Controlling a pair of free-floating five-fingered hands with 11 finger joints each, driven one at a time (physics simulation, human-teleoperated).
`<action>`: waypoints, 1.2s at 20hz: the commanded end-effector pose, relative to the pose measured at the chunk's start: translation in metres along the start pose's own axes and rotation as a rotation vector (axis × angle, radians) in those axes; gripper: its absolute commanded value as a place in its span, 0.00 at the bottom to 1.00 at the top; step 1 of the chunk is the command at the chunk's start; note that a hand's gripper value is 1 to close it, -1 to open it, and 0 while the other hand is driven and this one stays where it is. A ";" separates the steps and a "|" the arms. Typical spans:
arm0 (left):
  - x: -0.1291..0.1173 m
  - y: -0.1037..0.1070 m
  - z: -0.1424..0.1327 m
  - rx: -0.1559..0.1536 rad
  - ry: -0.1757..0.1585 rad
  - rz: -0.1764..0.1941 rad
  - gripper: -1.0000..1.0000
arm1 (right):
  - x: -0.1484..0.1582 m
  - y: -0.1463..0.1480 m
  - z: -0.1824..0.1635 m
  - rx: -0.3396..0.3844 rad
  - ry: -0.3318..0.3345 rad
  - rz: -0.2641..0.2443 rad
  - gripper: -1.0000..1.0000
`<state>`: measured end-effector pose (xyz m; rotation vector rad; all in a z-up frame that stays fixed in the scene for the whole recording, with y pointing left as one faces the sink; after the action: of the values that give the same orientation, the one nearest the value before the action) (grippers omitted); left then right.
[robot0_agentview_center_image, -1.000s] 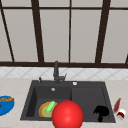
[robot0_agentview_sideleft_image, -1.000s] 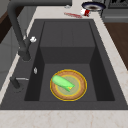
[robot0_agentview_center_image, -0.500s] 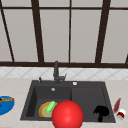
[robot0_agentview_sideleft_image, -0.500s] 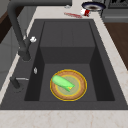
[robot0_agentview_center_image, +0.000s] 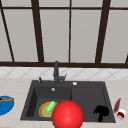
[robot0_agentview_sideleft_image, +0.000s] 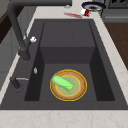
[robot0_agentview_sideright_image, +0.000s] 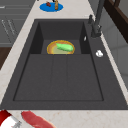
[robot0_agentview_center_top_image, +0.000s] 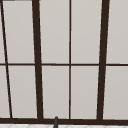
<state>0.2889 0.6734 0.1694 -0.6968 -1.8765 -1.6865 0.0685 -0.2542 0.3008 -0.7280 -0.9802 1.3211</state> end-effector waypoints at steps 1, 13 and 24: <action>0.016 -0.016 -0.012 -0.022 -0.004 -0.042 0.00 | 0.000 0.000 0.000 0.000 0.000 0.000 0.50; 0.035 -0.026 -0.015 -0.019 0.007 0.047 0.00 | 0.000 0.000 0.000 0.000 0.000 0.000 0.50; 0.012 -0.029 -0.029 -0.008 0.018 0.093 1.00 | 0.000 0.000 0.000 0.000 0.000 0.000 0.50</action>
<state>0.2592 0.6467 0.1715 -0.7283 -1.8379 -1.7068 0.0685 -0.2542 0.3008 -0.7280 -0.9802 1.3211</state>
